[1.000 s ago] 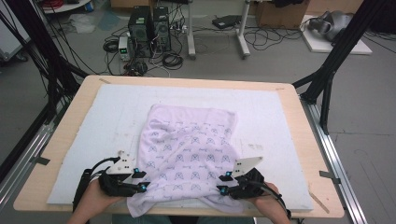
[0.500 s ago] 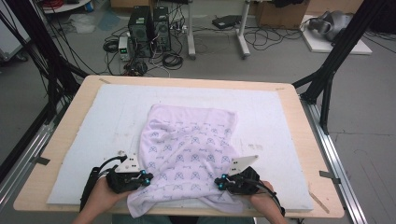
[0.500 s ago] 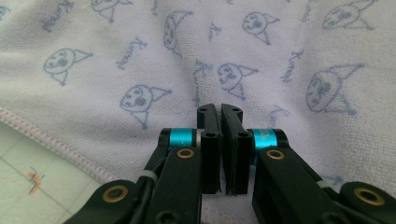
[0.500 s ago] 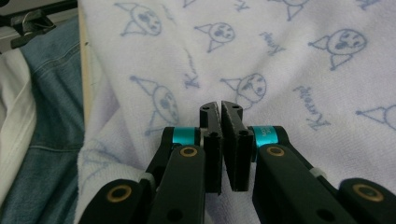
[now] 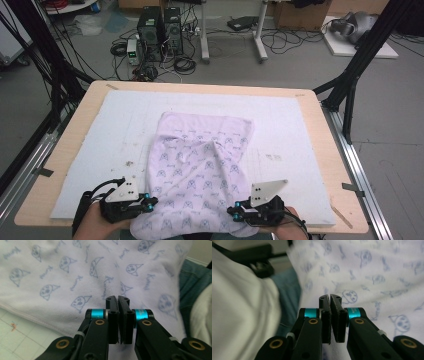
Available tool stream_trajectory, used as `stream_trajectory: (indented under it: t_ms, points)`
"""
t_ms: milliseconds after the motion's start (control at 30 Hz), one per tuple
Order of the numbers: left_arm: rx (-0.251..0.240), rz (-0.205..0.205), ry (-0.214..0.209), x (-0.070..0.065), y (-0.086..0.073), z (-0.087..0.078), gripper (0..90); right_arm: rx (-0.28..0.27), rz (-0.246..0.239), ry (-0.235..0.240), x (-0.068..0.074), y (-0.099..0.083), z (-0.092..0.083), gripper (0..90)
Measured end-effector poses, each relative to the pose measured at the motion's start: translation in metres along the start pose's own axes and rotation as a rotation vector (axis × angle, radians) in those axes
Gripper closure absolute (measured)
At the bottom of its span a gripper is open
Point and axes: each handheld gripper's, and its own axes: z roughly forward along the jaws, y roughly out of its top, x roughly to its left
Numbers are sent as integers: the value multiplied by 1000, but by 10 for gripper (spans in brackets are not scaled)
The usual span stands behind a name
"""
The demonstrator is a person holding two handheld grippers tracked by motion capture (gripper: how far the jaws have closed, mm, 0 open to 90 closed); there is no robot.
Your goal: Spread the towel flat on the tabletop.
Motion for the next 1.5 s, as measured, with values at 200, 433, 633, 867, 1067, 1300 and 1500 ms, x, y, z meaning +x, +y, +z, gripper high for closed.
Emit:
stream_trajectory:
  t_ms: [200,433,633,867,1067,1300,1500]
  points:
    - [-25,-27,26,11,8,4,622,-23,31,-118,-16,5,-10,686]
    - [24,-72,77,45,11,38,558,115,82,-276,-65,-4,8,620]
    - [59,-81,75,52,2,50,730,158,99,-250,-77,-17,27,747]
    - [49,-55,74,40,-5,36,877,150,39,-198,-60,-14,24,873]
    - [11,-44,43,18,-10,7,877,77,21,-140,-27,-11,0,872]
    - [-7,-41,49,15,-1,-3,638,20,9,-180,-21,2,-17,722]
    - [25,-74,78,36,-5,27,580,113,50,-194,-48,-5,14,667]
